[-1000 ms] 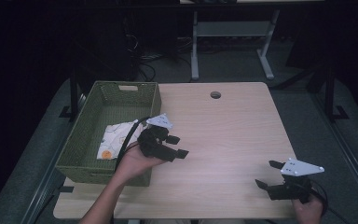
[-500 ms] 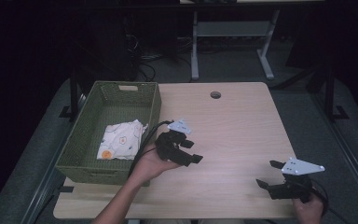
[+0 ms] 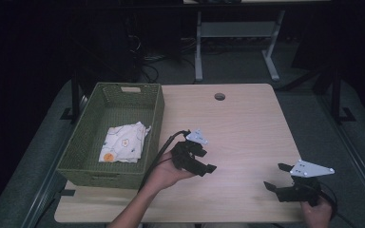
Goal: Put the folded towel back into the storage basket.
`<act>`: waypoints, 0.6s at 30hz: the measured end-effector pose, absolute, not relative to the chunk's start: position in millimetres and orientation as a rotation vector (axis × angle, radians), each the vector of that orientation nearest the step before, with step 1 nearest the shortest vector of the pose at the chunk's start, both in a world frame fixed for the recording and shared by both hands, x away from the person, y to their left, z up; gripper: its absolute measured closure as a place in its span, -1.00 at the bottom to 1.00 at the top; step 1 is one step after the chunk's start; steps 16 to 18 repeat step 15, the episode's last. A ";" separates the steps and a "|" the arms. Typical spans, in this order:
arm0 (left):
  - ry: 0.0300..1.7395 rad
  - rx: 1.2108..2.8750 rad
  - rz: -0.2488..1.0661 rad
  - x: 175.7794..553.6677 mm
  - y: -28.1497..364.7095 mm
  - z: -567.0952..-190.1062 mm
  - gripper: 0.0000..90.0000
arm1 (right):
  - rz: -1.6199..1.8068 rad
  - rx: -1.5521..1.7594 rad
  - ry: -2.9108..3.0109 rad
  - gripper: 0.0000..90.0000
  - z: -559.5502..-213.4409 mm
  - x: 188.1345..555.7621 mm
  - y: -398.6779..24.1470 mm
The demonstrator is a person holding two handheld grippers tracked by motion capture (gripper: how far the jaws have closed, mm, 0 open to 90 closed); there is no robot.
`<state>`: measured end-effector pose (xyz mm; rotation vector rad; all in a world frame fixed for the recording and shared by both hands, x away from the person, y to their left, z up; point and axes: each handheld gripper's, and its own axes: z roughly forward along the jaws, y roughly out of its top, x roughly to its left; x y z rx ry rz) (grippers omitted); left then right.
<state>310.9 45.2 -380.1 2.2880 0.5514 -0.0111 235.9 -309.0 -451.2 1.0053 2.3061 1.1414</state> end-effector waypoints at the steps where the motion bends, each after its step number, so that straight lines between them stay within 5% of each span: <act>1: 0.552 2.292 -0.003 310.1 43.7 -382.3 -0.24 | 1.144 1.019 2.305 -0.70 -451.5 235.5 -309.4; 18: 0.532 2.275 0.043 288.4 38.2 -402.6 -0.34 | 1.135 1.010 2.301 -0.70 -453.5 234.0 -306.9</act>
